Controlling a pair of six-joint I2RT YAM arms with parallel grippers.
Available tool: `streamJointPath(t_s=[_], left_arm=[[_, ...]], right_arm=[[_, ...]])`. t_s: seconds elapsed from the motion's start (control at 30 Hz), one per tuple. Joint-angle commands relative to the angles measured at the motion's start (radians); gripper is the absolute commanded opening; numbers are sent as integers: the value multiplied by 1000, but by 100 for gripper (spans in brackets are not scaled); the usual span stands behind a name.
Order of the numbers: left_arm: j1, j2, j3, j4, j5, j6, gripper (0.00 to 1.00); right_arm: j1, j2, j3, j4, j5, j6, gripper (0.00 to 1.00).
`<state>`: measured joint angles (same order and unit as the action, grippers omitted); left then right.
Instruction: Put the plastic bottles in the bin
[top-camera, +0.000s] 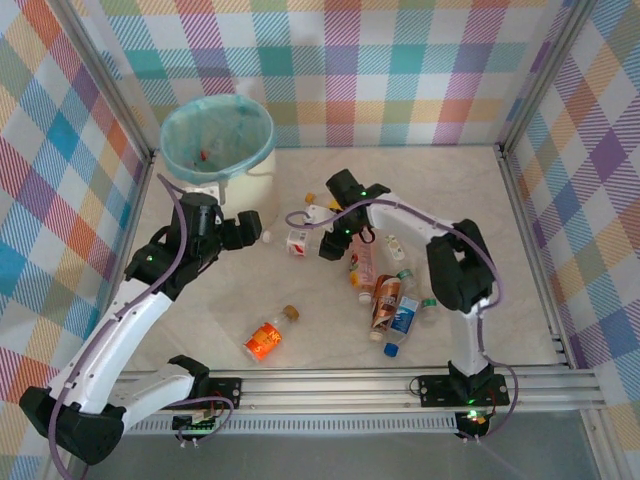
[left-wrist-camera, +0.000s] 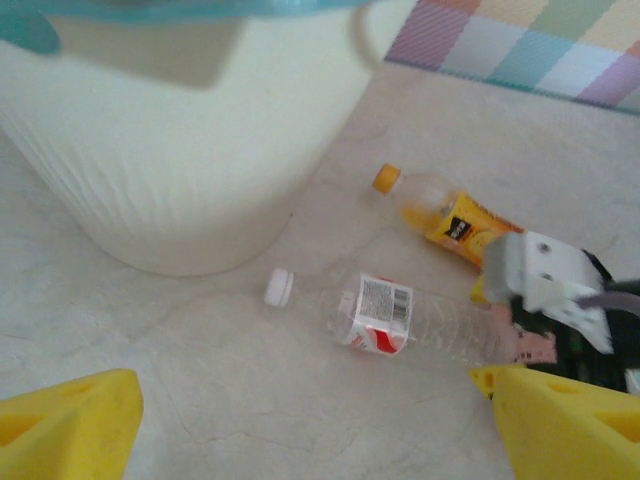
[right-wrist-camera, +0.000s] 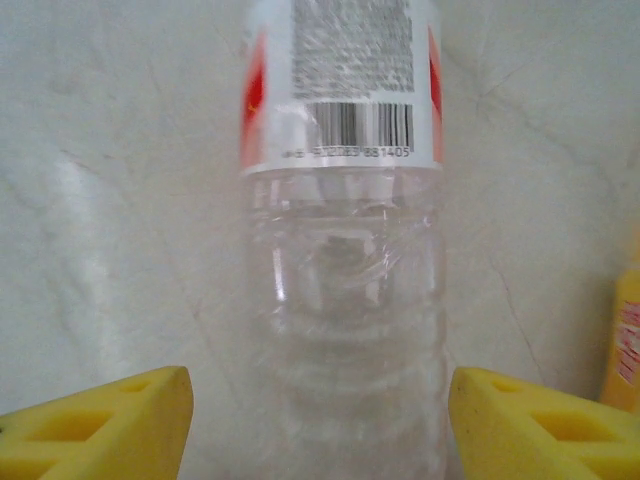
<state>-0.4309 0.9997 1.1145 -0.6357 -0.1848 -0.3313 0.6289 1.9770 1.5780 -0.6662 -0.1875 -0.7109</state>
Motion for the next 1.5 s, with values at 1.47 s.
streamJointPath(t_s=[1.47], left_arm=[[12, 361, 541, 154, 378, -141, 91]], right_arm=[[-8, -728, -435, 429, -93, 380, 61]])
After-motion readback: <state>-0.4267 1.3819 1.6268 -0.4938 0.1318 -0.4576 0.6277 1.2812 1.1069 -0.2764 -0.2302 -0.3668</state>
